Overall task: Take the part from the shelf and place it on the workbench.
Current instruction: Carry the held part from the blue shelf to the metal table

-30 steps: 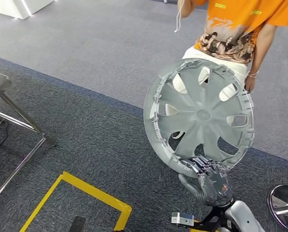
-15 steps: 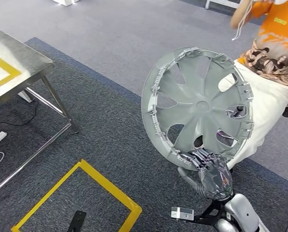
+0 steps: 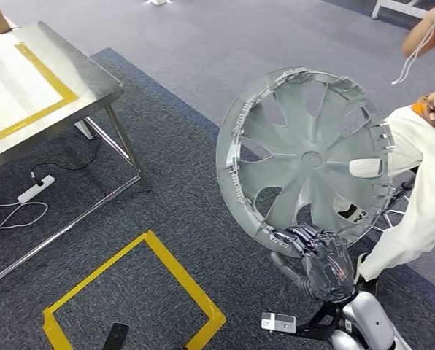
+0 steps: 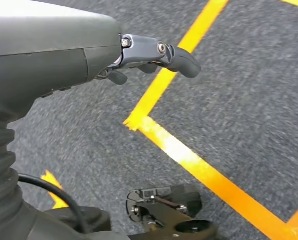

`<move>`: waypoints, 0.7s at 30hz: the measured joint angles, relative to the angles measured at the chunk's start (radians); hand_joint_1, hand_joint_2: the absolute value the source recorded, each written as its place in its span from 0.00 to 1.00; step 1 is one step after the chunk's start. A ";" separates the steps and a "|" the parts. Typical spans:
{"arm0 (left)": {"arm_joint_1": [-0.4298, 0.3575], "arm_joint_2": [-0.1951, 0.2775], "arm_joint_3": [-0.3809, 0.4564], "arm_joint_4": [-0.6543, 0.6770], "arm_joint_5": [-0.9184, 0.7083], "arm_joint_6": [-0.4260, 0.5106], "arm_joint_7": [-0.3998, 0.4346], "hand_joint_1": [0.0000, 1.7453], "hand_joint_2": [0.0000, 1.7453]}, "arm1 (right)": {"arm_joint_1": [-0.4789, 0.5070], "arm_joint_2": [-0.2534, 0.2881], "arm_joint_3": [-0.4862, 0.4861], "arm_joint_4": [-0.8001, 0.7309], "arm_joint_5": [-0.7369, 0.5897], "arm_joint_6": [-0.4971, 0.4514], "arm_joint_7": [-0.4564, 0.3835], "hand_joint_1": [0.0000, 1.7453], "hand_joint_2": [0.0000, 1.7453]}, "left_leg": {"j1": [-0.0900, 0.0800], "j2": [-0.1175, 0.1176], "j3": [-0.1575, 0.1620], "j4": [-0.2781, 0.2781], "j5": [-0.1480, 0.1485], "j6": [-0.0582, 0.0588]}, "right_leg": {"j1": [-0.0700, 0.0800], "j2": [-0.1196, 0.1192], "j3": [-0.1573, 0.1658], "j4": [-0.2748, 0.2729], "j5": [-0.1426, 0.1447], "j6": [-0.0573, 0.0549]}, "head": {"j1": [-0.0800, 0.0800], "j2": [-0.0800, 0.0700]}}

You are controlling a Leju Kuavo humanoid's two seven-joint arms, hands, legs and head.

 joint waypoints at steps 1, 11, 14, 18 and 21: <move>0.002 0.000 0.001 0.000 0.003 -0.002 -0.001 0.00 1.00 | 0.007 0.000 0.000 -0.002 0.001 0.000 0.002 1.00 1.00 | 0.000 0.004 0.017 -0.037 0.029 0.001 | 0.000 -0.012 0.006 0.000 -0.004 0.001 | 0.000 0.000; 0.002 -0.001 0.007 0.000 0.000 -0.013 -0.023 0.00 1.00 | 0.056 0.000 0.000 -0.017 0.012 0.000 0.016 1.00 1.00 | -0.010 0.024 0.138 -0.281 0.110 0.053 | 0.005 -0.011 -0.004 0.082 -0.087 0.041 | 0.012 0.000; -0.001 -0.004 0.007 0.000 0.000 -0.017 -0.025 0.00 1.00 | 0.069 -0.001 0.001 -0.018 0.015 0.000 0.018 1.00 1.00 | -0.008 -0.013 0.139 -0.282 0.108 0.059 | 0.004 0.032 -0.110 0.261 -0.144 0.045 | 0.017 0.000; 0.000 -0.004 0.008 0.000 -0.009 -0.021 -0.021 0.00 1.00 | 0.079 -0.001 0.001 -0.017 0.014 0.000 0.021 1.00 1.00 | -0.005 -0.068 0.143 -0.277 0.103 0.052 | -0.002 0.064 -0.075 0.117 -0.018 0.048 | 0.017 0.000; 0.000 -0.002 0.007 0.000 -0.019 -0.020 -0.007 0.00 1.00 | 0.088 -0.001 0.001 -0.018 0.025 0.000 0.027 1.00 1.00 | -0.005 -0.102 0.130 -0.266 0.102 0.035 | -0.009 0.116 -0.026 0.012 0.007 0.040 | 0.017 0.000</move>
